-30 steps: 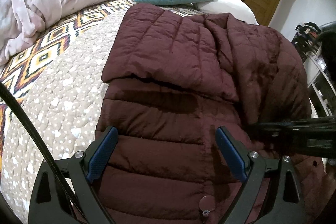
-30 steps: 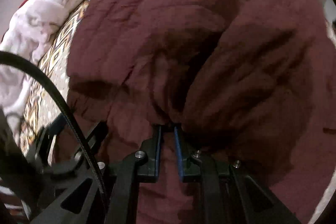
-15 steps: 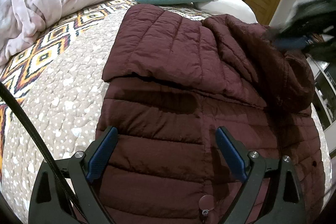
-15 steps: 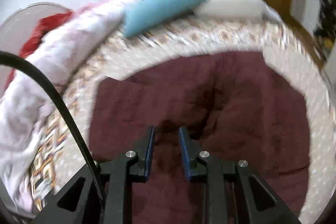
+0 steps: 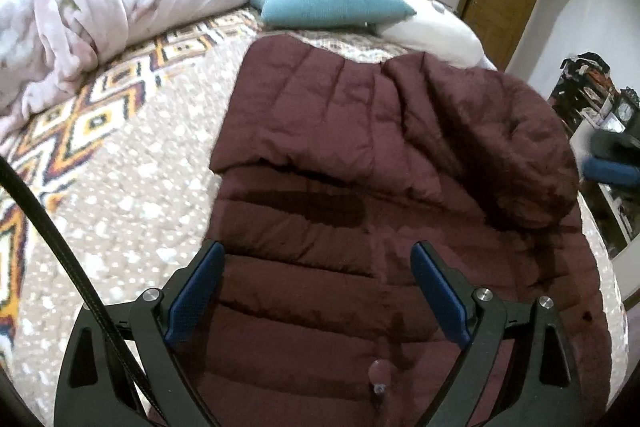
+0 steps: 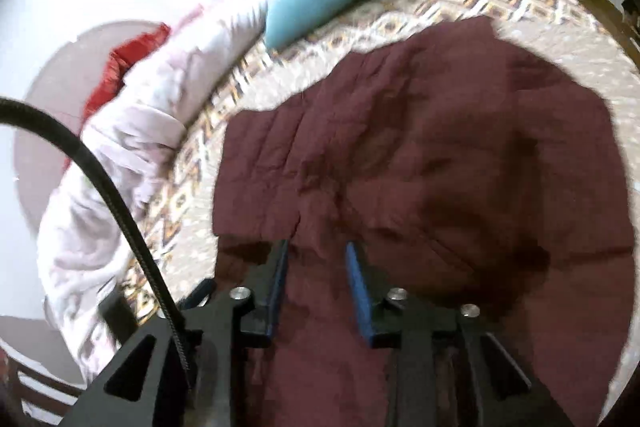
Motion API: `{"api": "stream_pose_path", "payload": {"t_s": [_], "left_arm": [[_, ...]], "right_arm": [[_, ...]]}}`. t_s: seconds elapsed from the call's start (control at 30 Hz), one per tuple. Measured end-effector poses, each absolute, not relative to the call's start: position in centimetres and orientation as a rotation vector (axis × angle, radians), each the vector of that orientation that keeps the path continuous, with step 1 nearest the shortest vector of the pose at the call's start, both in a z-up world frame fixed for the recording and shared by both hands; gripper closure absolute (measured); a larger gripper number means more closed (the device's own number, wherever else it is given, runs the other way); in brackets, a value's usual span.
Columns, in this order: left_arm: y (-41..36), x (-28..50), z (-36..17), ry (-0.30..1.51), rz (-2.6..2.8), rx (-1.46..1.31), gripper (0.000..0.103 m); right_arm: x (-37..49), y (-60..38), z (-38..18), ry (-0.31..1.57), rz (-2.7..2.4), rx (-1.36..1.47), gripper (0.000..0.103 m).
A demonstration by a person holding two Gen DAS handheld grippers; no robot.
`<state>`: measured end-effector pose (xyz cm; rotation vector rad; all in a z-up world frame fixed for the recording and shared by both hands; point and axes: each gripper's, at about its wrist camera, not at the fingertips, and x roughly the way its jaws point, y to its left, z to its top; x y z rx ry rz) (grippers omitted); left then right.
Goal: Fold large clothes
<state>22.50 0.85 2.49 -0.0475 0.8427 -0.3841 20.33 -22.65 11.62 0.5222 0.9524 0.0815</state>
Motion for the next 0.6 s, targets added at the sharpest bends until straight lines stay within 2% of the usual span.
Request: {"api": "stream_pose_path", "payload": {"t_s": [0.23,0.37,0.5,0.6], "left_arm": [[-0.9,21.0,8.0,0.810,-0.394,0.009,0.010],[-5.3,21.6,11.2,0.843,-0.547,-0.011,0.010],[-10.8,23.2,10.4,0.916,-0.660,0.013,0.010],[-14.7,24.5,7.7,0.986,-0.666,0.060,0.010]], "right_arm": [[12.2,-28.9,15.0,0.803,0.010,0.487,0.052],[10.6,-31.5,13.4,0.790,-0.001,0.546,0.051],[9.6,-32.6,12.4,0.790,0.001,0.559,0.052],[8.8,-33.1,12.4,0.792,-0.004,0.540,0.051]]}}
